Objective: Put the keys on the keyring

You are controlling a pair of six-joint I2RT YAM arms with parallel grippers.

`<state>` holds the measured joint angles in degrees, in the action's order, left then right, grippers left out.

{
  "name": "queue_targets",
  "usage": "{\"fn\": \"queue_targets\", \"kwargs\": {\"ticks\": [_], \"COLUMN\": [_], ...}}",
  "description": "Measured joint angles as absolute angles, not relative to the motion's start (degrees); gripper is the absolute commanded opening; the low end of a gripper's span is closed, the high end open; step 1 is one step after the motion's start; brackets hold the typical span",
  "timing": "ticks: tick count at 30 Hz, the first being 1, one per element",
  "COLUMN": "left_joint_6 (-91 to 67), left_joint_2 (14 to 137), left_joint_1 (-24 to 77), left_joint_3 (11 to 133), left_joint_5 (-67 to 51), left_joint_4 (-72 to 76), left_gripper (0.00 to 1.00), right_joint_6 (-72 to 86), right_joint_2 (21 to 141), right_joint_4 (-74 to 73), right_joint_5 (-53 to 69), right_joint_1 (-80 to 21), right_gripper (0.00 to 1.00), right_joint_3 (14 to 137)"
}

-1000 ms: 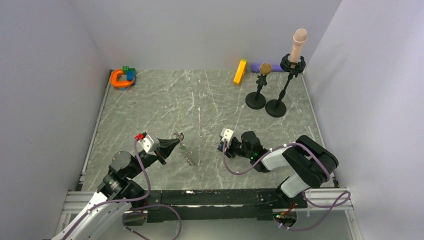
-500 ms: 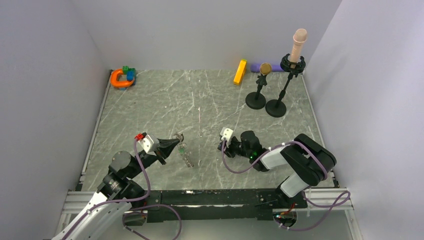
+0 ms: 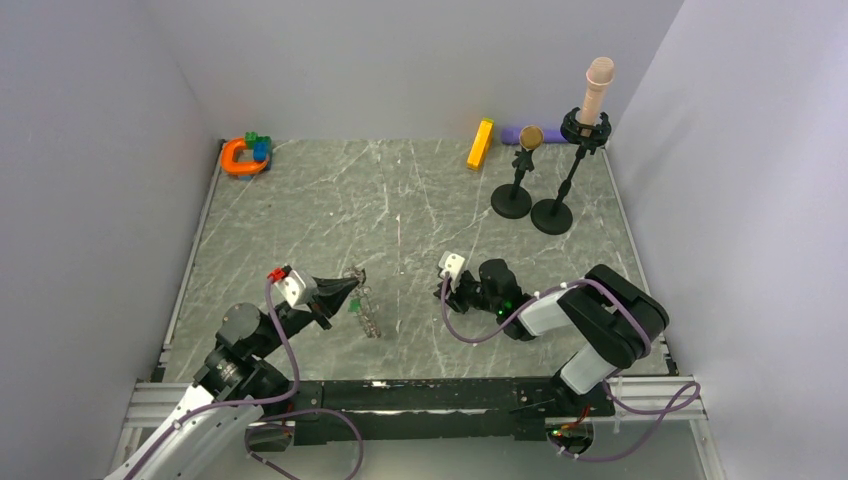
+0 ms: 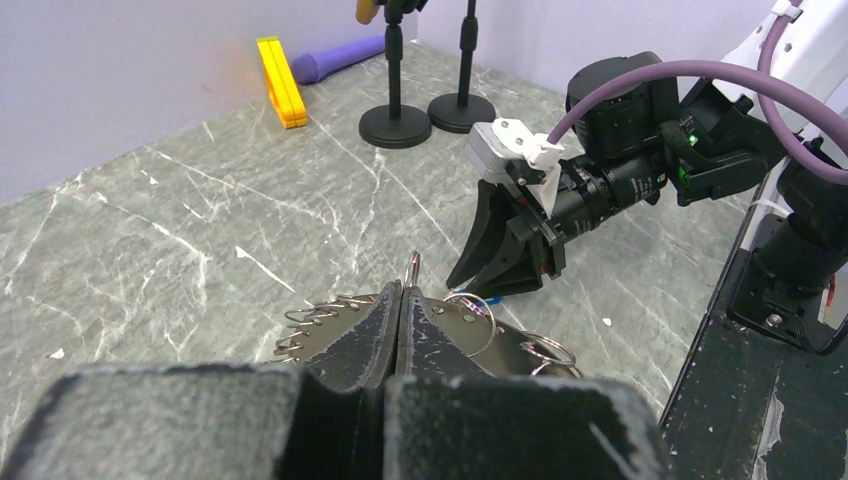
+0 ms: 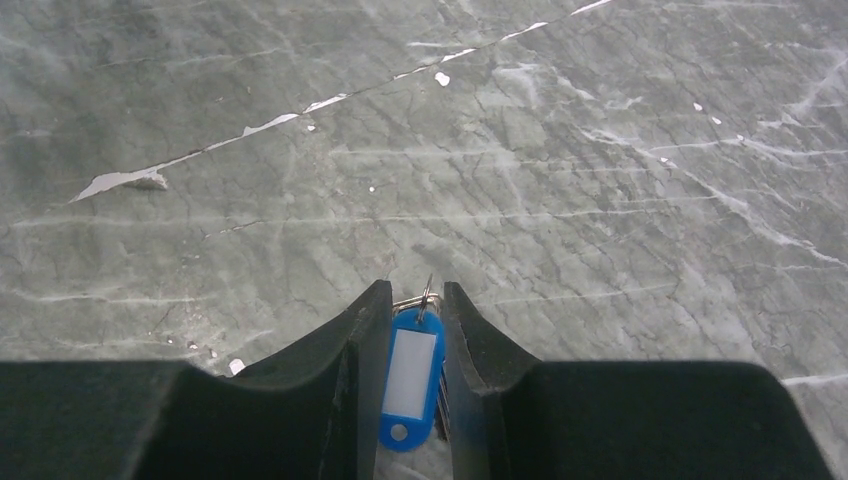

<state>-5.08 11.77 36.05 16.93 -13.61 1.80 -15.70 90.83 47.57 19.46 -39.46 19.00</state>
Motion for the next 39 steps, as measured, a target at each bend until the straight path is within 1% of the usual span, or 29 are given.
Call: {"fn": "queue_targets", "kwargs": {"ticks": [7,26,31,36,39], "left_joint_6": [-5.1,-5.1,-5.1,-5.1,-5.1], "left_joint_2": [11.5,11.1,11.0,11.0,11.0], "left_joint_1": [36.1,36.1,36.1,36.1,36.1], "left_joint_3": [16.9,16.9,16.9,16.9,16.9], "left_joint_5": [-13.6,-13.6,-13.6,-13.6,-13.6], "left_joint_4": [1.8,1.8,1.8,1.8,1.8], "left_gripper": [0.0,0.0,0.0,0.0,0.0], "right_joint_6": [-15.4,-15.2,-15.0,-14.9,-14.9], "right_joint_2": [91.2,91.8,91.9,91.9,91.9], "right_joint_4": [47.2,46.8,46.7,46.7,46.7], "right_joint_5": [19.4,19.4,19.4,19.4,19.4], "right_joint_1": [-39.4,-38.9,-38.8,-38.8,-38.8], "right_gripper": [0.28,0.19,0.16,0.1,0.05], "right_joint_3": [19.1,19.2,19.3,19.4,19.4]}}
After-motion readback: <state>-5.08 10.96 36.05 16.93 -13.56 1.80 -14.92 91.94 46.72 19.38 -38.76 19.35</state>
